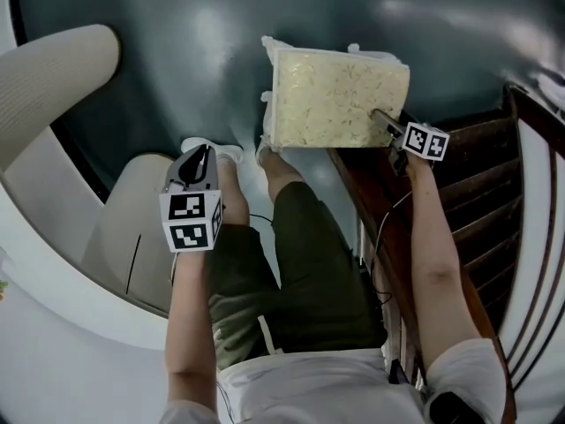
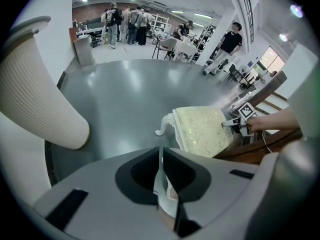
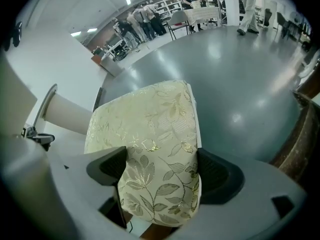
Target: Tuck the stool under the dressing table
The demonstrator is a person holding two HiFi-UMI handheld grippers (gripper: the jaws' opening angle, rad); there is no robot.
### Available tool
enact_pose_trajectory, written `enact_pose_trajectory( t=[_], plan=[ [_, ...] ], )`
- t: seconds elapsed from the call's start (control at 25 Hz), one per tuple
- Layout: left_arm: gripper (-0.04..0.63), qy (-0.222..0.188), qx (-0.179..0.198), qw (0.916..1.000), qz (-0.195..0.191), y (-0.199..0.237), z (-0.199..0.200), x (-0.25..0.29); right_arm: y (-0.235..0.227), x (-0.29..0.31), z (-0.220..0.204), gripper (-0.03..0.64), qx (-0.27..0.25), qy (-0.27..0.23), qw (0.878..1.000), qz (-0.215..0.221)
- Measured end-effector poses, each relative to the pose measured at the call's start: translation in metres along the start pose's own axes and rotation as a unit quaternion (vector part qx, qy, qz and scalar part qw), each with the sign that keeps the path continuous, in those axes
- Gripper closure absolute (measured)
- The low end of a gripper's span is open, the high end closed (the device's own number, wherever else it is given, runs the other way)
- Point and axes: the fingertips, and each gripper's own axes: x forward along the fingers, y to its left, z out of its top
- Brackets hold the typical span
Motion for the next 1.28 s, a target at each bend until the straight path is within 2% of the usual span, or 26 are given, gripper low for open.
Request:
enact_pose_trajectory(
  t=[0.16, 0.28, 0.4, 0.44, 0.6, 0.92, 1.28],
  plan=[
    [0.585, 0.009, -0.001, 1.0000, 0.001, 0.001, -0.013, 0.003, -0.002, -0.001, -0.001, 0.163, -0.004, -0.002, 1.000, -0.005],
    [0.586, 0.012, 0.006, 0.9999, -0.003, -0.015, -0.014, 0.010, -0.020, -0.009, -0.007, 0.164, 0.001, -0.011, 1.000, -0.012],
    [0.586, 0.034, 0.068, 0.9968, -0.027, -0.014, -0.008, 0.020, -0.026, -0.016, -0.055, 0.170, 0.055, -0.044, 0.997, -0.027],
    [0.586, 0.039, 0.077, 0.9958, -0.031, -0.017, -0.008, 0.025, -0.031, -0.015, -0.058, 0.175, 0.059, -0.049, 0.997, -0.029],
    [0.586, 0.049, 0.075, 0.9950, -0.044, -0.024, -0.003, 0.051, -0.043, 0.000, -0.037, 0.179, 0.042, -0.028, 0.998, -0.027],
    [0.585, 0.039, 0.084, 0.9948, -0.043, -0.035, 0.008, 0.041, -0.006, 0.005, -0.006, 0.174, -0.002, -0.034, 0.999, -0.014],
    [0.585, 0.039, 0.074, 0.9962, -0.023, -0.058, -0.001, 0.033, 0.001, 0.001, -0.003, 0.175, 0.001, -0.030, 1.000, -0.001]
  ],
)
